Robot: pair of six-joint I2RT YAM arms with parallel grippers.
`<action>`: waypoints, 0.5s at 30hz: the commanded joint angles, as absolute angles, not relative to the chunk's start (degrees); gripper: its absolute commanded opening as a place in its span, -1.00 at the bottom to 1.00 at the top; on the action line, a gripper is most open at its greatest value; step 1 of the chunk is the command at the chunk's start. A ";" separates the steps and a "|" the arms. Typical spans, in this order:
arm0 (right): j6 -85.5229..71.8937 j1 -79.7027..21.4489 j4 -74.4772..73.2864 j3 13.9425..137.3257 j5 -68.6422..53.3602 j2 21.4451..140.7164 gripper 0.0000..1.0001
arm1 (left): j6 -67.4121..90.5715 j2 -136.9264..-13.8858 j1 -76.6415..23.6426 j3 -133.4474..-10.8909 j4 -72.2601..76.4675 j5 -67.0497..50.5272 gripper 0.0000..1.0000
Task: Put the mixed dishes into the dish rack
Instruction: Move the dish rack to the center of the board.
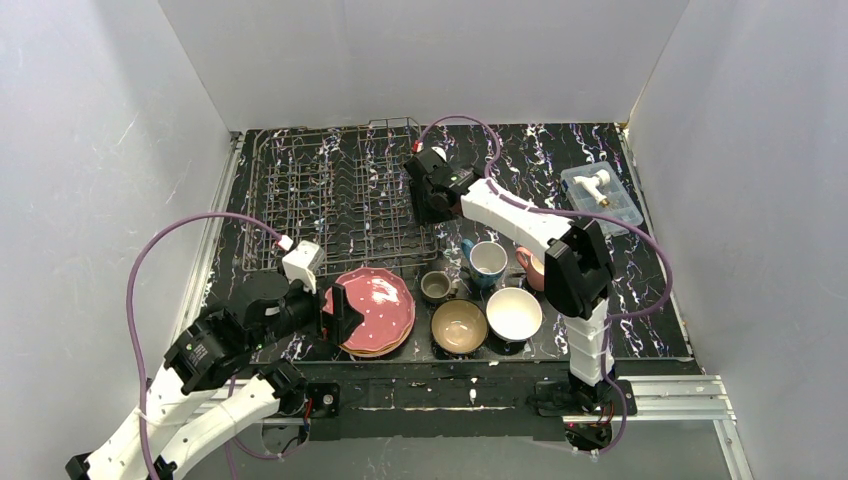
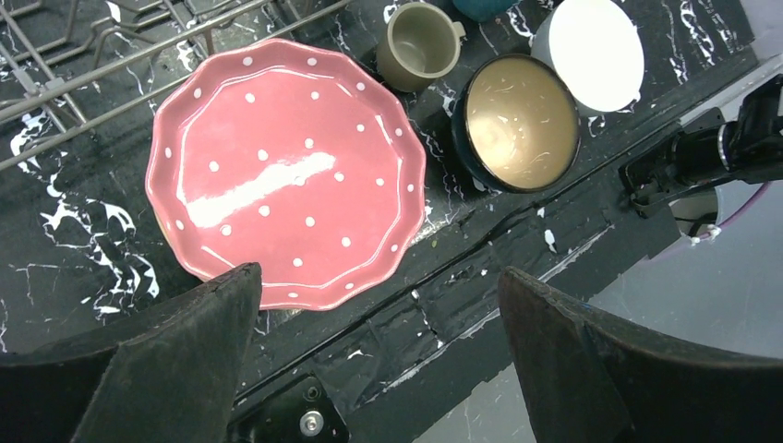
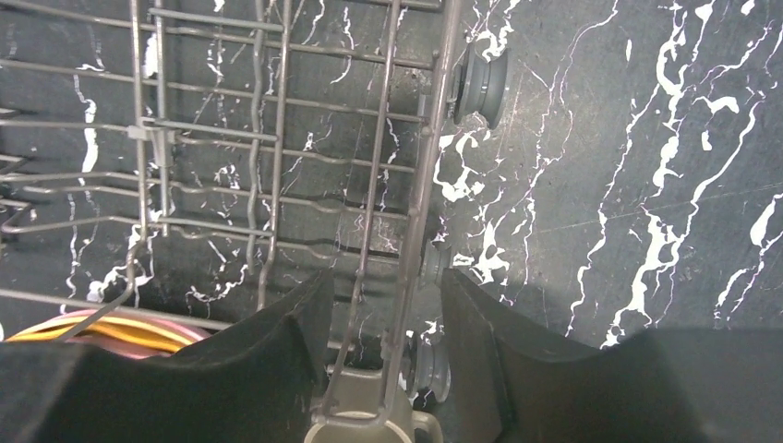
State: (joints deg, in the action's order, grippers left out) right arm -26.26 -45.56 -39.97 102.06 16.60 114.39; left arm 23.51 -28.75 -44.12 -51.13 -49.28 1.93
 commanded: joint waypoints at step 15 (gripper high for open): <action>-28.42 -45.01 -38.42 107.65 21.35 120.90 -0.16 | 22.68 -25.67 -44.28 -48.08 -45.85 0.00 0.99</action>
State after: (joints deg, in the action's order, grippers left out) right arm -27.07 -45.41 -39.88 104.79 19.46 119.63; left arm 23.14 -26.22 -44.12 -48.64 -46.48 0.58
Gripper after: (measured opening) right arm 0.424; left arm 0.992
